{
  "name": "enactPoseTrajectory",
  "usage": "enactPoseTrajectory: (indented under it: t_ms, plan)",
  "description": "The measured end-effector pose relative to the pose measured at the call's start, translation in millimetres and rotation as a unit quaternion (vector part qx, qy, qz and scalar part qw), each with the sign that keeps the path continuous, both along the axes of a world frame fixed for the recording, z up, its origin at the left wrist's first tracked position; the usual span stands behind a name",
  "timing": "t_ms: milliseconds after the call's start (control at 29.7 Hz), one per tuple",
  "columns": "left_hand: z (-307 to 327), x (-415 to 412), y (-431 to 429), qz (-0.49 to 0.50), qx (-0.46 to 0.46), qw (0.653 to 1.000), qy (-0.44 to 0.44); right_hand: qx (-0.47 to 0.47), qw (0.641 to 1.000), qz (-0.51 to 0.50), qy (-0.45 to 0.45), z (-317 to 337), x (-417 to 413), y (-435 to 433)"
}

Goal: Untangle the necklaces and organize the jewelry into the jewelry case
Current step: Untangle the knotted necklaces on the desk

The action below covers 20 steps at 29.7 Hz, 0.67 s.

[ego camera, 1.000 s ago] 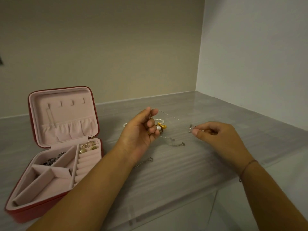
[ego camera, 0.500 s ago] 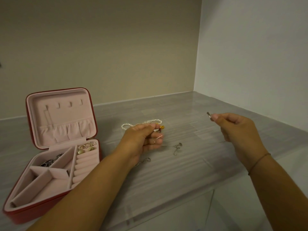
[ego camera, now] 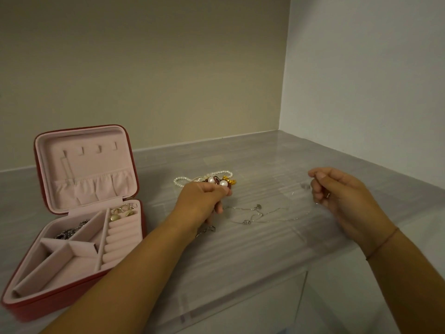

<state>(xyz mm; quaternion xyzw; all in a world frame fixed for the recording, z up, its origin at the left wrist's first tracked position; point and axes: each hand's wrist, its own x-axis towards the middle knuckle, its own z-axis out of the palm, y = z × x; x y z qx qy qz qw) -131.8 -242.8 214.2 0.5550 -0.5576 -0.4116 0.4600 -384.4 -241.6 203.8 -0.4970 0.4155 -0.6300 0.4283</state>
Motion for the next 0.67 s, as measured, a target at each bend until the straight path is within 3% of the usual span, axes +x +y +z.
enactPoseTrajectory:
  t_ms: [168,337,472,674]
  plan:
    - [-2,-2,1,0.008,-0.022,0.997,-0.068,0.015,0.968,0.114,-0.224,7,-8,3]
    - [-3,-2,-1,0.023,-0.029,0.995,-0.097,-0.009,0.949,0.151,-0.277,20,-14,8]
    - [-6,1,-4,0.024,-0.047,0.99,-0.133,-0.024,0.963,0.12,-0.241,21,-20,4]
    - [-7,1,-4,0.001,-0.056,0.968,-0.245,0.026,0.999,-0.032,-0.034,10,-19,2]
